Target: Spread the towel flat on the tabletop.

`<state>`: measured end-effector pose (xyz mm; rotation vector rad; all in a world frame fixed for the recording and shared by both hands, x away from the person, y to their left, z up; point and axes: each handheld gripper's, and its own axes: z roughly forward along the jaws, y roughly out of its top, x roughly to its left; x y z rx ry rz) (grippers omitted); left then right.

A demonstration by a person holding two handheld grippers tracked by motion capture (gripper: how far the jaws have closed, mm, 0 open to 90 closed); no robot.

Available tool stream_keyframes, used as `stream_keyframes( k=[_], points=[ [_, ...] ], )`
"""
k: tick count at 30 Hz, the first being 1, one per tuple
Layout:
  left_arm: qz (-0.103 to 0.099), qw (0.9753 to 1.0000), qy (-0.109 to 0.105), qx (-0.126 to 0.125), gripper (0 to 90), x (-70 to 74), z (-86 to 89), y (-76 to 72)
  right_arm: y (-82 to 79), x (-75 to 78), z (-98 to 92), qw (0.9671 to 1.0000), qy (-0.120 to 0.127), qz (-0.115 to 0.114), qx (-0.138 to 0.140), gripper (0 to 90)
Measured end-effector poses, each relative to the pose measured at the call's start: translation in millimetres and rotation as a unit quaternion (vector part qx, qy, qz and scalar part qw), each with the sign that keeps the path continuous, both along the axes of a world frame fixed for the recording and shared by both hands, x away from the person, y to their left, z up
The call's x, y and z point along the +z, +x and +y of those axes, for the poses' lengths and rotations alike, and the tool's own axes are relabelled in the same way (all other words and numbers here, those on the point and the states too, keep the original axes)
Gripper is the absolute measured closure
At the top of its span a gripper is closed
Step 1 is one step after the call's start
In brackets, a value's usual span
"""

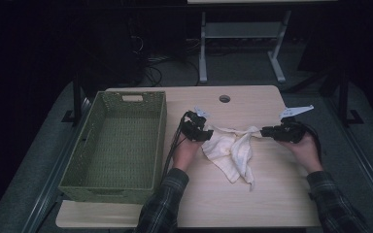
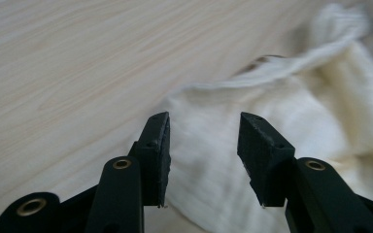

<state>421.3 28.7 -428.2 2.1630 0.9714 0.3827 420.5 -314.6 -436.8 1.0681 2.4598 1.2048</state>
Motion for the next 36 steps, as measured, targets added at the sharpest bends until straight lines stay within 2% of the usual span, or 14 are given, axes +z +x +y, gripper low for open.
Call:
stream_keyframes(
  k=[3, 5, 7, 9, 15, 20, 27, 29, 32, 36],
  points=[
    [0.004, 0.9996, -0.020, -0.020, 56.5, 3.2, 0.1, -15.1, -15.2, 1.3, 7.6, 0.9999, 0.000, 0.006, 0.014, 75.2],
    [0.005, 0.9991, -0.030, -0.031, 58.1, 3.5, 1.2, -23.5, -21.7, 2.1, 12.1, 0.9997, -0.004, -0.001, 0.024, 75.1],
    [0.009, 0.9983, -0.043, -0.039, 59.3, 4.5, 3.0, -32.4, -27.1, 4.1, 15.7, 0.9996, -0.008, 0.002, 0.028, 75.1],
    [0.012, 0.9974, -0.050, -0.051, 60.4, 6.0, 2.9, -41.4, -32.4, 4.8, 17.9, 0.9993, 0.003, 0.006, 0.037, 75.2],
    [0.009, 0.9943, -0.057, -0.090, 61.9, 5.8, 2.1, -71.0, -58.2, 5.9, 29.9, 0.9979, 0.004, 0.014, 0.064, 74.8],
    [0.020, 0.9923, -0.052, -0.110, 61.8, -3.8, 2.2, -89.7, -76.0, 5.7, 36.9, 0.9967, 0.007, 0.016, 0.080, 74.2],
    [0.022, 0.9889, -0.048, -0.139, 61.6, -11.9, -7.8, -100.5, -101.0, -4.7, 42.5, 0.9944, 0.004, 0.029, 0.101, 73.5],
    [0.027, 0.9879, -0.051, -0.144, 61.2, -13.7, -12.4, -102.3, -107.7, -8.6, 43.2, 0.9944, -0.005, 0.030, 0.101, 72.3],
    [0.029, 0.9860, -0.047, -0.157, 60.6, -16.2, -18.9, -105.1, -117.5, -14.6, 44.8, 0.9938, -0.003, 0.037, 0.105, 70.5],
    [0.033, 0.9834, -0.043, -0.173, 60.3, -20.0, -29.1, -109.6, -126.7, -18.9, 52.0, 0.9924, -0.016, 0.033, 0.117, 68.4]
  ],
)
